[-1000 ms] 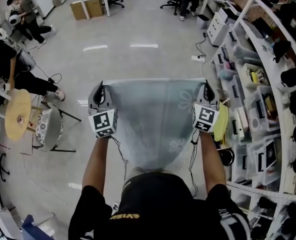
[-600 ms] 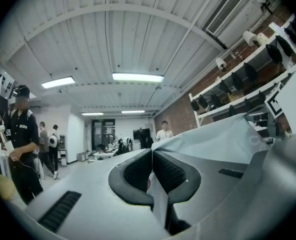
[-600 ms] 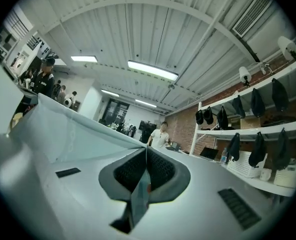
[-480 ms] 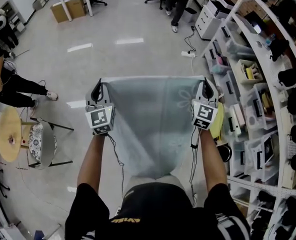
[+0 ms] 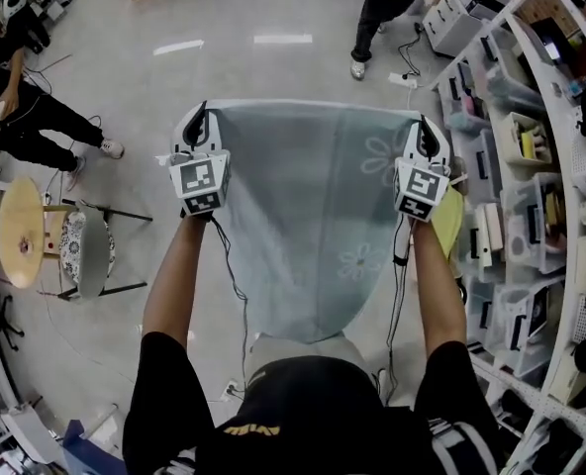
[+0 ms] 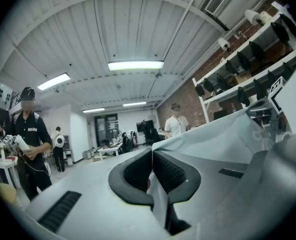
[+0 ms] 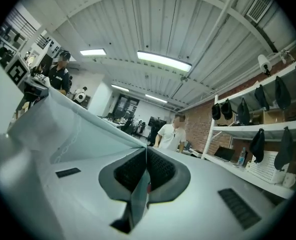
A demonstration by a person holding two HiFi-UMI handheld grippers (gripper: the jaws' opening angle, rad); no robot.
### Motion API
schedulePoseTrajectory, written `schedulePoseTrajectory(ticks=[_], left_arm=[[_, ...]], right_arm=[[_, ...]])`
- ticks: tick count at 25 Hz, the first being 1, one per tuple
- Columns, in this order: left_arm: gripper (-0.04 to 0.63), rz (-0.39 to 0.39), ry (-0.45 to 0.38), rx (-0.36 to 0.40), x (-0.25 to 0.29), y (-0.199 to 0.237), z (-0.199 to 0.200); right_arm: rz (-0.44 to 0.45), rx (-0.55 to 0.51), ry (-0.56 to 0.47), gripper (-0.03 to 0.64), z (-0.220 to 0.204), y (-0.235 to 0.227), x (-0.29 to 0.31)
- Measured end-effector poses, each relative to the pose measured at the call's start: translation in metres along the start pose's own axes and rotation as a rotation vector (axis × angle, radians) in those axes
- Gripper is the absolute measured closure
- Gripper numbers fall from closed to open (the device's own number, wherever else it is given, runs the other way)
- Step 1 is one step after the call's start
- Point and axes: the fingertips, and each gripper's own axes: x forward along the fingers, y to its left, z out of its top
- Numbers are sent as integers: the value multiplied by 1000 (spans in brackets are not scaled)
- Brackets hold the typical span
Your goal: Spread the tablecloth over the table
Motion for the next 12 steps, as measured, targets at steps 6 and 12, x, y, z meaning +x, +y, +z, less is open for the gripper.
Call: schedulePoseTrajectory(ticks=[6, 12], left_arm=[[574, -11, 33, -20, 46, -3, -26], [574, -21, 102, -45, 82, -9, -54]], right_arm=[[21, -8, 32, 612, -22, 4, 41], [-5, 38, 86, 612, -51, 11, 79]])
